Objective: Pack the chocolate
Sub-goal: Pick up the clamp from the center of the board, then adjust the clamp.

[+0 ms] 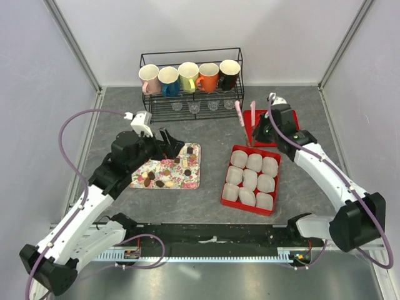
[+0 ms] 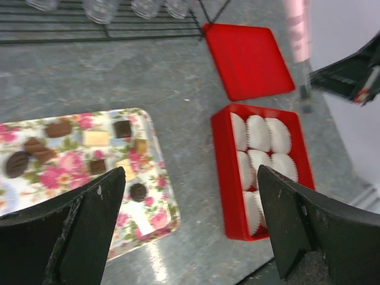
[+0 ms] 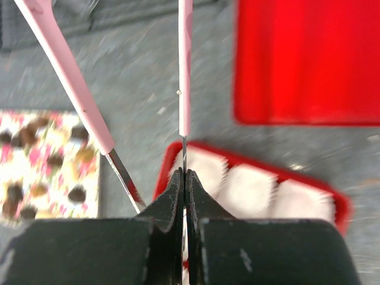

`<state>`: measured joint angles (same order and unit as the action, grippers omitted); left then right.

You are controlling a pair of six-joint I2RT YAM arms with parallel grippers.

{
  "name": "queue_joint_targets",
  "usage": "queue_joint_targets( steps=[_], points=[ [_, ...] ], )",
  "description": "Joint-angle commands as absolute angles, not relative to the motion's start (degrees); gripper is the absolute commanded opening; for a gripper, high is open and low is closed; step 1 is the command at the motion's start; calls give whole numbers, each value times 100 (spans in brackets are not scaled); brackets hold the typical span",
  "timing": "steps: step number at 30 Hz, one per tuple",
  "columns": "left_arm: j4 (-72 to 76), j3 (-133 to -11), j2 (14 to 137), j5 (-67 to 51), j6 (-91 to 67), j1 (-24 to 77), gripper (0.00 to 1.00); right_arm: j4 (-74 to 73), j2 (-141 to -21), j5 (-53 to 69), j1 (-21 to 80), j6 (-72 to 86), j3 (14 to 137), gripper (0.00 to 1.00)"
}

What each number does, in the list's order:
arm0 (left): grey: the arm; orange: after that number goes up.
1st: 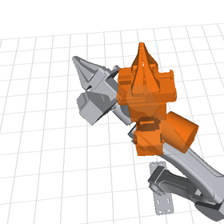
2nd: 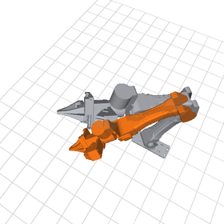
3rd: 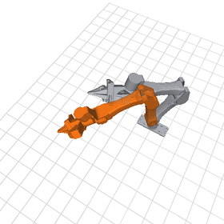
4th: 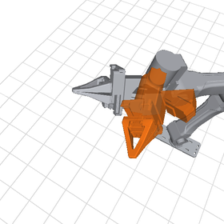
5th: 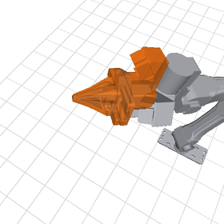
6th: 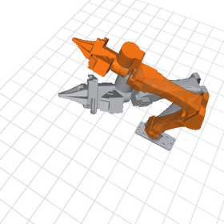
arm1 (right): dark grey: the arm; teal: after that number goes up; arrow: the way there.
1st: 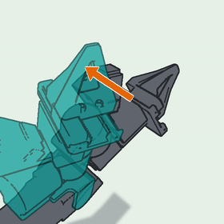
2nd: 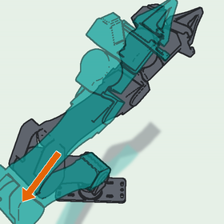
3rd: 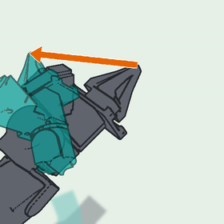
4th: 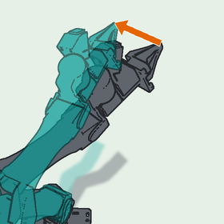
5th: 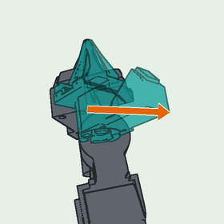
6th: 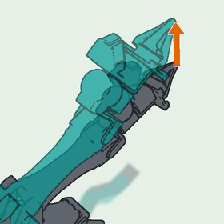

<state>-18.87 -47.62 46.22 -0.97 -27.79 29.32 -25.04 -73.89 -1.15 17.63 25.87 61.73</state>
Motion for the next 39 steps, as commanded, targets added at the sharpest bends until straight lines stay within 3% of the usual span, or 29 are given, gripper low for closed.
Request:
queue_joint_targets(
  steps=[1, 7, 15, 27, 39],
  points=[
    [-959, -4746, 4939, -992, -3611, 2918, 100, -2136, -7032, -18, 2477, 3040, 5819, 0],
    [-27, -4597, 5589, -1634, -4166, 2970, 100, -1583, -6891, -79, 3453, 3252, 5292, 0],
    [554, -4544, 6275, -757, -4447, 3322, 100, -967, -7119, -307, 4376, 3489, 5142, 0],
    [1204, -4368, 7092, 307, -4983, 3902, 98, -668, -7339, -325, 4825, 3595, 5212, 0],
    [1556, -4017, 7216, 887, -5493, 3999, 81, -572, -7488, -308, 5036, 3560, 5273, 0]
  ],
)
